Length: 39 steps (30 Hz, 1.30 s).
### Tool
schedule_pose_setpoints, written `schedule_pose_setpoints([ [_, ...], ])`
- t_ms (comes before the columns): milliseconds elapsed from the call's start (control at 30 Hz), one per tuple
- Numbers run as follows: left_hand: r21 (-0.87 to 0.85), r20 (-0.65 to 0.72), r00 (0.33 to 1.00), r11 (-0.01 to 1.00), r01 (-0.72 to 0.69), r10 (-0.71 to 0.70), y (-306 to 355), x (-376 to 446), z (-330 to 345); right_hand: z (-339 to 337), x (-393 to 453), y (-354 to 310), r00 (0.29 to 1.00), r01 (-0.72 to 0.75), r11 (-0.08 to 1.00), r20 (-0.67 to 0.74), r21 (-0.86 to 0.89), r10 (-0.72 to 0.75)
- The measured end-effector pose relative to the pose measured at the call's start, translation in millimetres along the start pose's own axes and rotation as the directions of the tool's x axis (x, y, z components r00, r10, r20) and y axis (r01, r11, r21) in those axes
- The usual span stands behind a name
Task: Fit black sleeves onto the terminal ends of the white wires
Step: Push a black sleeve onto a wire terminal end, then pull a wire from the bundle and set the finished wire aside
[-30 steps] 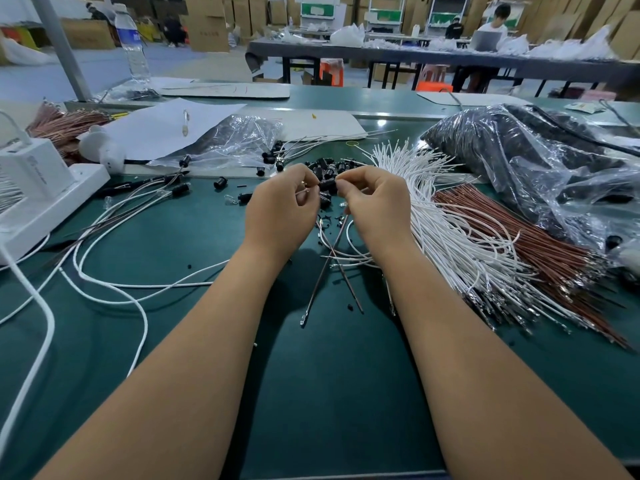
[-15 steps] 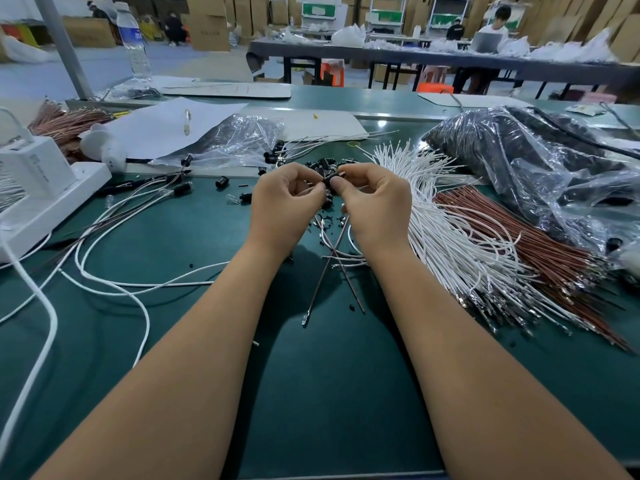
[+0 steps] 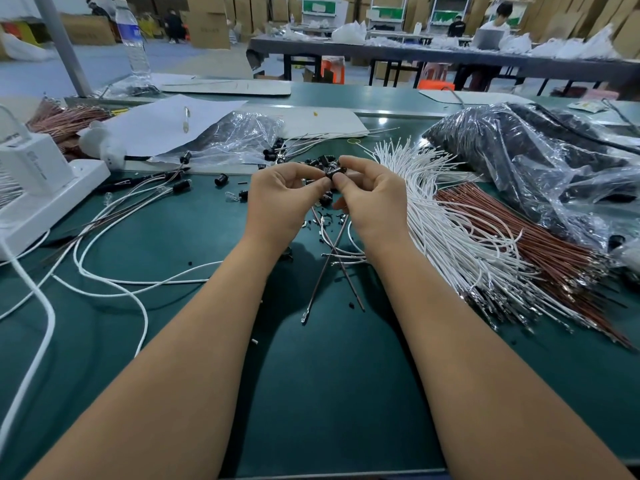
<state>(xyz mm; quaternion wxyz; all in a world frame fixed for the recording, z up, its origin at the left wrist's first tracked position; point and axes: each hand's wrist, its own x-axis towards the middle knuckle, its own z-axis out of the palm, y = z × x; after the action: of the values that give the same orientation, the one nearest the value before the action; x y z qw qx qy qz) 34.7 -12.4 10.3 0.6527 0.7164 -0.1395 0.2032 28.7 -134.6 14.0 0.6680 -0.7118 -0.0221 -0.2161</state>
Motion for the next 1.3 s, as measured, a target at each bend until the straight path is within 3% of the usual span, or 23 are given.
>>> schedule_pose_setpoints([
  [267,-0.005,0.045,0.999,1.0,0.011,-0.011,2,-3,5,-3,-1,-2,0.997,-0.067,0.994,0.051,0.089,0.062],
  [467,0.066,-0.076,0.997,0.998,0.011,-0.006,2,-5,9,-10,0,-9,0.994,-0.007,0.997,0.109,-0.081,0.016],
  [633,0.168,0.024,0.999,0.985,0.043,-0.048,0,-9,28,-33,20,-17,0.999,0.003,0.951,-0.041,-0.31,-0.017],
  [800,0.28,-0.039,0.98,0.94,0.197,-0.194,-11,-6,36,-70,35,-18,0.992,-0.045,0.751,-0.117,-0.659,-0.044],
  [900,0.29,-0.056,0.969,0.925,0.245,-0.239,-10,-11,51,-102,34,-12,0.957,-0.208,0.645,-0.289,-0.736,-0.021],
  [967,0.312,-0.035,0.969,0.919,0.241,-0.243,-8,-13,58,-118,34,-7,0.911,-0.352,0.509,-0.412,-0.785,-0.005],
  [1067,0.293,-0.067,0.964,0.918,0.266,-0.257,-9,-10,59,-127,32,-1,0.852,-0.518,0.347,-0.509,-0.782,0.126],
  [1133,0.297,-0.083,0.962,0.915,0.274,-0.261,-10,-10,59,-127,32,2,0.852,-0.523,0.299,-0.501,-0.798,0.155],
  [1300,0.286,-0.034,0.962,0.92,0.268,-0.27,-13,-11,57,-127,32,2,0.893,-0.449,0.17,-0.443,-0.877,0.073],
])
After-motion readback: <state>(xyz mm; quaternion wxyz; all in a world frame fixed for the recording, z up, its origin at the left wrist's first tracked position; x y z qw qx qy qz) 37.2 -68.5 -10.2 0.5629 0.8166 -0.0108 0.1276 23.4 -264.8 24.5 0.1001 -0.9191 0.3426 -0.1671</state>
